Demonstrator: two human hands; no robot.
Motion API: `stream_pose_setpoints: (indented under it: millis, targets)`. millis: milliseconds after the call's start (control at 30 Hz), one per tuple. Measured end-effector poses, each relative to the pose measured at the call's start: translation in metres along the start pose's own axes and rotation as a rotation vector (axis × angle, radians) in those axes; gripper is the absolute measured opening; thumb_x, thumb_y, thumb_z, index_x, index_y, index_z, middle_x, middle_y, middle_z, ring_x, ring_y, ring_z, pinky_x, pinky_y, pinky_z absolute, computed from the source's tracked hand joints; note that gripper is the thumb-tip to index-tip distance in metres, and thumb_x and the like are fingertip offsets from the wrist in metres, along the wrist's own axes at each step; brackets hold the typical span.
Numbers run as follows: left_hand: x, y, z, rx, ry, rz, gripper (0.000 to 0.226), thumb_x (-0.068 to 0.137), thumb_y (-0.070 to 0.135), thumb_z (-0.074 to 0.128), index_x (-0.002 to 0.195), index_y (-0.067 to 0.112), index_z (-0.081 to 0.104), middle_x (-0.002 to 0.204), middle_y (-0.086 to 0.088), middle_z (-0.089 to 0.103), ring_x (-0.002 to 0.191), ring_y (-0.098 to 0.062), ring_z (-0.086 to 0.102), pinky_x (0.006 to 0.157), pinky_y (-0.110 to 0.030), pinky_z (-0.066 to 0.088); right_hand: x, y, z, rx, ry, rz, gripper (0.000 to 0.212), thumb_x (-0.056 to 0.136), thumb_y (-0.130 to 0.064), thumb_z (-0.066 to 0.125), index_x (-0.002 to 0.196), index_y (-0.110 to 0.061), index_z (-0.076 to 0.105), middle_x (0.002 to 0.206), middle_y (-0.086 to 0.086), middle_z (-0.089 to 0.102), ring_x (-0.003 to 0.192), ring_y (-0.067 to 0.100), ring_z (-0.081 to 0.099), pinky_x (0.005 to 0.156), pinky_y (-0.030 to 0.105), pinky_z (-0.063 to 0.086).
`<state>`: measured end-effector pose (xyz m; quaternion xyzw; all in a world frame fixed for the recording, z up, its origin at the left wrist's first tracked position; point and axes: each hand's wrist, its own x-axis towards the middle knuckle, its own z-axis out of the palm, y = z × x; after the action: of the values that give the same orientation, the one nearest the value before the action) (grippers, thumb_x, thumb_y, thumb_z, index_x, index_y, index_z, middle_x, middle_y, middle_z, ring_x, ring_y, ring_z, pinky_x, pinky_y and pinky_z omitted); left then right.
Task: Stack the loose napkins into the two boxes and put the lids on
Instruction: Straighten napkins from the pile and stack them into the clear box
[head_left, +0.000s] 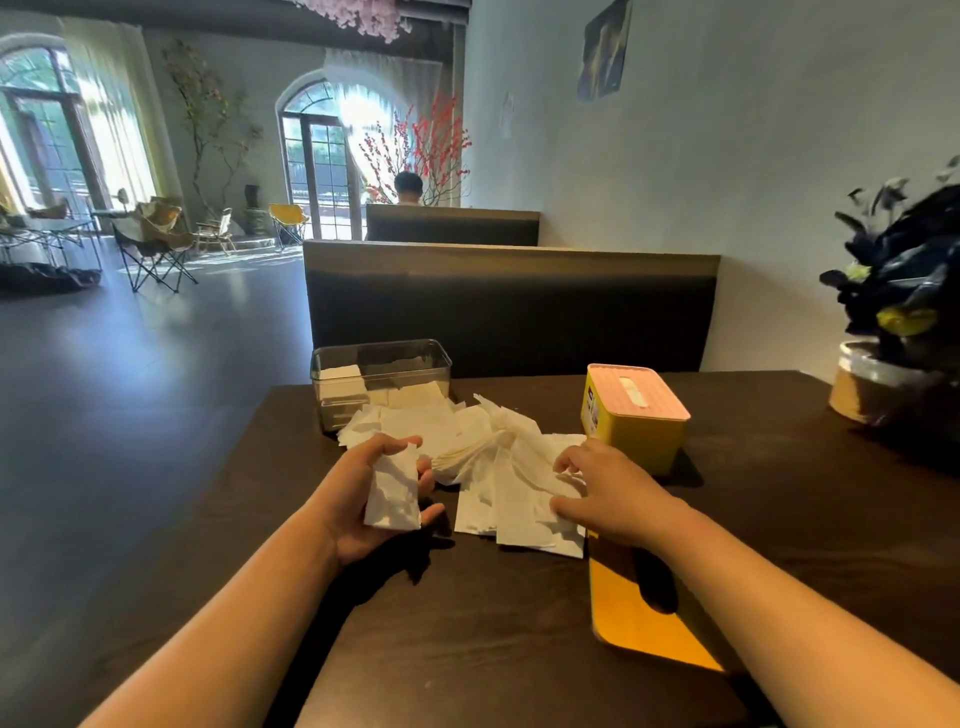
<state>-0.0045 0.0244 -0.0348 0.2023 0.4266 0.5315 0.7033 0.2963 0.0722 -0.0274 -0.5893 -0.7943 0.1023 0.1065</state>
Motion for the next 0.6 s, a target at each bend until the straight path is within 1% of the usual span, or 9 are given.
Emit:
stream_pose_setpoints:
  millis: [100,167,233,333,400,433,500,600]
  targets:
    - [-0.004,-0.007,0.012,-0.018,0.008,-0.016,0.044,0.089,0.026,0.070,0.133,0.019,0.068,0.112,-0.017,0.072,0.093,-0.027,0.070,0.097,-0.053,0.057,0.007,-0.007,0.003,-0.073,-0.002,-0.010,0.054,0.089,-0.062,0.066,0.136,-0.037,0.055,0.139,-0.008,0.054,0.122,0.015,0.055,0.101,0.042,0.054]
    - [-0.006,-0.012,0.020,-0.029,0.020,-0.022,0.044,0.089,0.026,0.070,0.132,0.019,0.067,0.112,-0.017,0.070,0.095,-0.026,0.068,0.093,-0.051,0.058,0.013,-0.017,0.005,-0.182,-0.028,-0.007,0.059,0.089,-0.066,0.061,0.138,-0.034,0.054,0.137,-0.004,0.055,0.122,0.018,0.056,0.099,0.044,0.053]
    - [-0.006,-0.015,0.027,-0.046,0.034,-0.030,0.042,0.090,0.026,0.069,0.131,0.018,0.066,0.113,-0.018,0.070,0.096,-0.026,0.067,0.092,-0.051,0.058,0.020,-0.026,0.009,-0.251,-0.025,0.002,0.062,0.089,-0.067,0.059,0.139,-0.030,0.053,0.136,-0.001,0.057,0.119,0.020,0.057,0.096,0.043,0.055]
    - [-0.001,-0.020,0.032,-0.075,0.010,-0.036,0.051,0.084,0.025,0.071,0.133,0.017,0.064,0.106,-0.016,0.071,0.092,-0.025,0.068,0.099,-0.052,0.055,0.029,-0.036,0.013,-0.251,0.020,0.046,0.055,0.090,-0.063,0.060,0.132,-0.027,0.057,0.123,-0.001,0.064,0.105,0.019,0.062,0.084,0.039,0.060]
    - [0.001,-0.025,0.028,-0.103,-0.010,-0.049,0.058,0.080,0.024,0.073,0.136,0.016,0.063,0.101,-0.015,0.071,0.087,-0.024,0.068,0.102,-0.052,0.053,0.032,-0.039,0.016,-0.282,0.039,0.062,0.047,0.092,-0.059,0.058,0.126,-0.026,0.059,0.114,-0.001,0.066,0.096,0.018,0.064,0.076,0.036,0.059]
    - [0.001,-0.026,0.024,-0.113,-0.021,-0.057,0.057,0.081,0.023,0.072,0.136,0.016,0.063,0.099,-0.014,0.070,0.086,-0.024,0.067,0.104,-0.053,0.052,0.033,-0.039,0.016,-0.303,0.054,0.063,0.043,0.094,-0.057,0.056,0.123,-0.026,0.060,0.111,-0.001,0.066,0.093,0.018,0.064,0.074,0.036,0.058]
    - [0.003,-0.026,0.016,-0.120,-0.029,-0.052,0.052,0.085,0.023,0.070,0.136,0.016,0.063,0.100,-0.014,0.069,0.085,-0.024,0.067,0.105,-0.055,0.051,0.034,-0.038,0.015,-0.331,0.081,0.062,0.034,0.098,-0.051,0.051,0.119,-0.026,0.061,0.107,0.000,0.066,0.091,0.019,0.063,0.075,0.037,0.058]
    - [0.004,-0.023,0.010,-0.116,-0.021,-0.038,0.048,0.088,0.024,0.068,0.135,0.016,0.065,0.104,-0.015,0.070,0.087,-0.025,0.069,0.103,-0.058,0.052,0.036,-0.036,0.014,-0.321,0.136,0.081,0.026,0.103,-0.042,0.046,0.112,-0.025,0.065,0.105,0.000,0.067,0.088,0.019,0.060,0.076,0.037,0.052]
